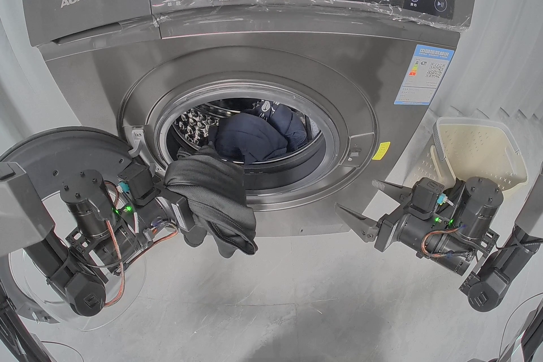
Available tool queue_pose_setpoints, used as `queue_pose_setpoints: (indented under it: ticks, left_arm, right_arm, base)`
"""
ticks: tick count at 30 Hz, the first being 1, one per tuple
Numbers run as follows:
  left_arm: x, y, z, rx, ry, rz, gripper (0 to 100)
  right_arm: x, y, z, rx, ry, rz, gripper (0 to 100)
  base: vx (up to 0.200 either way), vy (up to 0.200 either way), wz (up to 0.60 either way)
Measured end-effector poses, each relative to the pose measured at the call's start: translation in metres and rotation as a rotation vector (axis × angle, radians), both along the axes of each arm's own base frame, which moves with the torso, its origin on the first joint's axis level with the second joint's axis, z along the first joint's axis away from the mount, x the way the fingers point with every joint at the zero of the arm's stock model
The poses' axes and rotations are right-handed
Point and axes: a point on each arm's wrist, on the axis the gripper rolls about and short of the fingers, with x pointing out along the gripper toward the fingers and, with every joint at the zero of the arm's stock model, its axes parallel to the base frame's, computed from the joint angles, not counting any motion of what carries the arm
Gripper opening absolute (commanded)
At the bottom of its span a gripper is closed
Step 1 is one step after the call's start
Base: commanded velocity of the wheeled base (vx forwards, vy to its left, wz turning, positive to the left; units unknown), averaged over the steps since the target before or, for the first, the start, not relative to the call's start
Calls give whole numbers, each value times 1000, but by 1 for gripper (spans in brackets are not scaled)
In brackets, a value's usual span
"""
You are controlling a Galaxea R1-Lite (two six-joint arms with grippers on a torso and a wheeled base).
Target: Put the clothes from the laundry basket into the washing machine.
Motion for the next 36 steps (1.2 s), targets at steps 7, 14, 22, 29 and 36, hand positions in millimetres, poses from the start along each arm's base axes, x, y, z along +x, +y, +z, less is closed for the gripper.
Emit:
queue_pose_setpoints:
  ticks: [7,14,22,29,36]
  left_arm:
    - [-1,0,-2,9,4,0,0]
    - [-1,-2,-5,19,12,-6,0]
    - [1,-5,-5,17,11,-12,0]
    - [-3,-12,-7,17,19,-39,0]
    - [-9,-34,-12,24,30,-101,0]
  right_arm:
    - [0,0,0,0,0,0,100]
    - [-1,0,-1,-1,2,2,100]
    - [-1,1,-1,-3,5,5,100]
    - [-9,6,-5,-14,23,36,100]
    - [-18,14,-5,-18,28,78,100]
  base:
    - [0,0,0]
    - [171,0,0]
    - [150,0,0]
    - [0,0,0]
    - [0,0,0]
